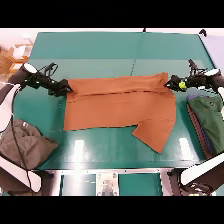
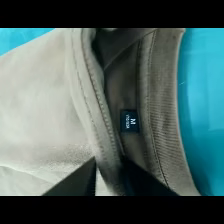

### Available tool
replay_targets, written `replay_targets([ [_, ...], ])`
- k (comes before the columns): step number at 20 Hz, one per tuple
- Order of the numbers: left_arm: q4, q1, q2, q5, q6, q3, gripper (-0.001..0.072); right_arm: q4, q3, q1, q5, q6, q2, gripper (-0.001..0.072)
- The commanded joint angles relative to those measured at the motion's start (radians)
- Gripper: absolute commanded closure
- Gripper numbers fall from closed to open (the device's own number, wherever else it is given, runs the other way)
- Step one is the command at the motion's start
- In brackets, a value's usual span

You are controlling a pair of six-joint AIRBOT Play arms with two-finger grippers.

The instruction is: Fold the shirts.

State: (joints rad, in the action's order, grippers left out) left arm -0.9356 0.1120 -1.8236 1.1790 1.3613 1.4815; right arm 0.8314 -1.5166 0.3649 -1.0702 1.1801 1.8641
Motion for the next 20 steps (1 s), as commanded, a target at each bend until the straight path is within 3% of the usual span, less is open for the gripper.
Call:
replay_targets([
  [1,-0.006,0.019,0.0,0.15,0.064,0.024,0.0152,0.0,-0.026,0.03,-0.069,0.038,-0.008,0.0487],
  [4,-0.014,0.083,0.036,0.323,0.126,0.049,0.0157,0.001,-0.034,0.09,-0.162,0.07,-0.071,0.0474],
  [7,-0.164,0.103,0.162,0.374,0.15,-0.055,0.0157,0.035,0.075,0.145,-0.216,0.081,-0.197,0.0473],
  [12,-0.21,0.102,0.535,0.225,0.149,-0.539,0.0156,0.151,0.501,0.275,-0.219,0.097,-0.518,0.0473],
  [15,-0.112,0.098,0.745,0.128,0.149,-0.805,0.0155,0.179,0.73,0.427,-0.183,0.142,-0.72,0.0387],
  [16,-0.062,0.092,0.802,0.069,0.149,-0.875,0.0155,0.177,0.798,0.471,-0.152,0.158,-0.785,0.0334],
  [18,0.001,0.048,0.867,-0.059,0.151,-0.981,0.0155,0.149,0.901,0.505,-0.095,0.169,-0.875,0.0328],
  [20,0.03,-0.033,0.874,-0.2,0.211,-1.056,0.0155,0.137,0.975,0.503,-0.061,0.171,-0.916,0.0328],
])
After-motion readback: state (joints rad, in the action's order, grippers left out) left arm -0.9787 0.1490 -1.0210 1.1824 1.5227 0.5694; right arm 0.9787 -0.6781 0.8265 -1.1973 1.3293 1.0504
